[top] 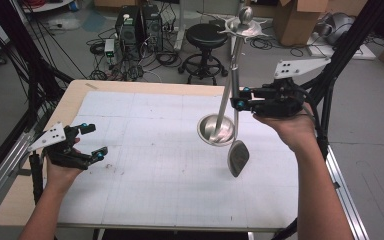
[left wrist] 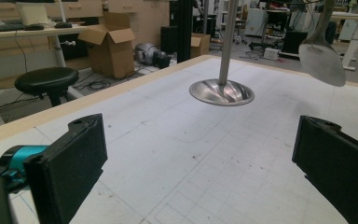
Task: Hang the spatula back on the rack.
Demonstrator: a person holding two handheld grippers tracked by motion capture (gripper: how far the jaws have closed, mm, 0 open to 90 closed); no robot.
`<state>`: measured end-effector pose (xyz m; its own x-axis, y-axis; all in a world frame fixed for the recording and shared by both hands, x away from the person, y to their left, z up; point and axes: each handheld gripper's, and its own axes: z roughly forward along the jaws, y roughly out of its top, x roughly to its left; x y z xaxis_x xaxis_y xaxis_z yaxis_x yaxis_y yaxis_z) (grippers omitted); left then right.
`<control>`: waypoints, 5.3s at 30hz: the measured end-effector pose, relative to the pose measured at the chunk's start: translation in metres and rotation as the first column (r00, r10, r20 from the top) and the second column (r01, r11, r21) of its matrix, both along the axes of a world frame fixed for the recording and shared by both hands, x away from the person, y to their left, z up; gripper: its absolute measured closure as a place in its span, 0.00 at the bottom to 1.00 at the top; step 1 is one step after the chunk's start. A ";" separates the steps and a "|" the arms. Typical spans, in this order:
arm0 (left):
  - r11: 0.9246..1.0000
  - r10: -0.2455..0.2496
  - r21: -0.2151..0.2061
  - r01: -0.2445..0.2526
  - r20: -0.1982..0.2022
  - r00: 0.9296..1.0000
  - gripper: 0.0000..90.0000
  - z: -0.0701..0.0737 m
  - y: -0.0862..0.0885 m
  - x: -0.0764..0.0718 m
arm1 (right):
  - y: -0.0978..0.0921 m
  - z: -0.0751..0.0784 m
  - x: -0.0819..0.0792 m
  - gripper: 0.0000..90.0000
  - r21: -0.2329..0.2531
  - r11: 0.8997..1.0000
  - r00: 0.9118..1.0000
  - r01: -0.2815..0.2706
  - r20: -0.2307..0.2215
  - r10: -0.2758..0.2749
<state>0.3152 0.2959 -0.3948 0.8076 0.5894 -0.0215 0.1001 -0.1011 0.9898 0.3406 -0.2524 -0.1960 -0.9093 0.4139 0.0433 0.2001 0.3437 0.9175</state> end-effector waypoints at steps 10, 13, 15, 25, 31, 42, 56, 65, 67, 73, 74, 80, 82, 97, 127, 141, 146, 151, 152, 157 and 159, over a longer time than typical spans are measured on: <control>1.000 -0.001 0.002 0.001 -0.006 1.000 0.04 -0.001 0.000 0.001 | -0.035 0.015 0.009 0.77 0.003 0.996 0.996 0.084 0.013 -0.084; 1.000 -0.002 0.007 0.002 -0.004 1.000 0.04 -0.001 0.000 0.001 | -0.047 0.013 0.014 0.77 0.014 0.994 0.994 0.113 0.001 -0.113; 1.000 -0.002 0.006 0.002 -0.008 1.000 0.04 -0.001 -0.001 0.001 | -0.053 0.012 0.017 0.77 0.021 0.992 0.992 0.128 -0.009 -0.128; 1.000 -0.002 0.008 0.002 -0.009 1.000 0.04 -0.001 0.000 0.001 | -0.071 0.006 0.041 0.77 0.038 0.981 0.981 0.189 -0.059 -0.187; 1.000 0.004 0.008 -0.004 -0.008 1.000 0.04 -0.001 -0.001 0.002 | -0.069 0.006 0.054 0.77 0.023 0.977 0.976 0.210 -0.064 -0.208; 1.000 0.004 0.003 -0.004 -0.006 1.000 0.04 -0.001 0.000 0.002 | -0.069 0.003 0.061 0.77 0.040 0.974 0.973 0.222 -0.078 -0.218; 1.000 0.007 0.006 -0.007 -0.004 1.000 0.04 -0.001 0.000 0.001 | -0.055 -0.003 0.070 0.77 0.023 0.981 0.977 0.193 -0.096 -0.190; 1.000 0.006 0.006 -0.006 -0.003 1.000 0.04 -0.001 0.001 0.001 | -0.053 -0.008 0.071 0.77 0.033 0.982 0.976 0.188 -0.117 -0.183; 1.000 0.006 0.006 -0.006 -0.004 1.000 0.04 -0.001 0.000 0.001 | -0.053 -0.009 0.072 0.77 0.035 0.982 0.977 0.186 -0.114 -0.181; 1.000 0.003 0.001 -0.003 0.004 1.000 0.04 0.000 -0.001 0.000 | -0.051 -0.010 0.076 0.76 0.037 0.980 0.973 0.196 -0.135 -0.190; 1.000 0.002 -0.001 -0.002 0.004 1.000 0.04 0.001 -0.001 0.000 | -0.051 -0.010 0.077 0.73 0.038 0.977 0.968 0.208 -0.154 -0.200; 1.000 0.004 0.005 -0.004 0.000 1.000 0.04 0.000 0.000 0.000 | -0.057 -0.012 0.077 0.56 0.057 0.969 0.957 0.239 -0.183 -0.225; 1.000 0.004 0.005 -0.004 -0.002 1.000 0.04 0.000 0.000 0.000 | -0.060 -0.011 0.074 0.53 0.062 0.968 0.960 0.242 -0.163 -0.230; 1.000 -0.007 0.010 0.007 -0.004 1.000 0.04 0.000 -0.002 -0.001 | -0.065 -0.010 0.029 0.41 0.072 0.972 0.974 0.224 -0.033 -0.222; 0.999 -0.043 0.011 0.044 -0.050 0.998 0.04 -0.004 -0.007 0.002 | -0.049 -0.110 -0.032 0.17 0.154 0.968 0.978 0.198 0.037 -0.206; 0.998 -0.058 0.014 0.059 -0.057 0.997 0.04 -0.006 -0.008 0.003 | -0.048 -0.149 -0.040 0.16 0.152 0.963 0.973 0.222 0.021 -0.228; 0.998 -0.058 0.007 0.058 -0.065 0.996 0.04 -0.008 -0.008 0.005 | -0.049 -0.161 -0.039 0.15 0.123 0.960 0.966 0.253 0.029 -0.258; 0.998 -0.056 -0.003 0.056 -0.070 0.996 0.04 -0.008 -0.006 0.006 | -0.055 -0.176 -0.037 0.12 0.107 0.950 0.956 0.292 0.003 -0.294; 0.998 -0.059 -0.004 0.059 -0.071 0.996 0.04 -0.008 -0.006 0.006 | -0.057 -0.179 -0.037 0.12 0.107 0.949 0.955 0.295 -0.007 -0.296; 0.998 -0.069 0.002 0.070 -0.082 0.994 0.04 -0.010 -0.010 0.006 | -0.065 -0.188 -0.034 0.10 0.104 0.946 0.951 0.308 -0.020 -0.307; 0.997 -0.078 -0.003 0.078 -0.078 0.994 0.04 -0.010 -0.011 0.005 | -0.065 -0.193 -0.031 0.02 0.086 0.946 0.950 0.313 -0.047 -0.310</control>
<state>0.3202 0.2845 -0.4045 0.8472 0.5244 -0.0857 0.1684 -0.1120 0.9793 0.3094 -0.3179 -0.3887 -0.7333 0.6689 0.1215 0.3138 0.1744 0.9333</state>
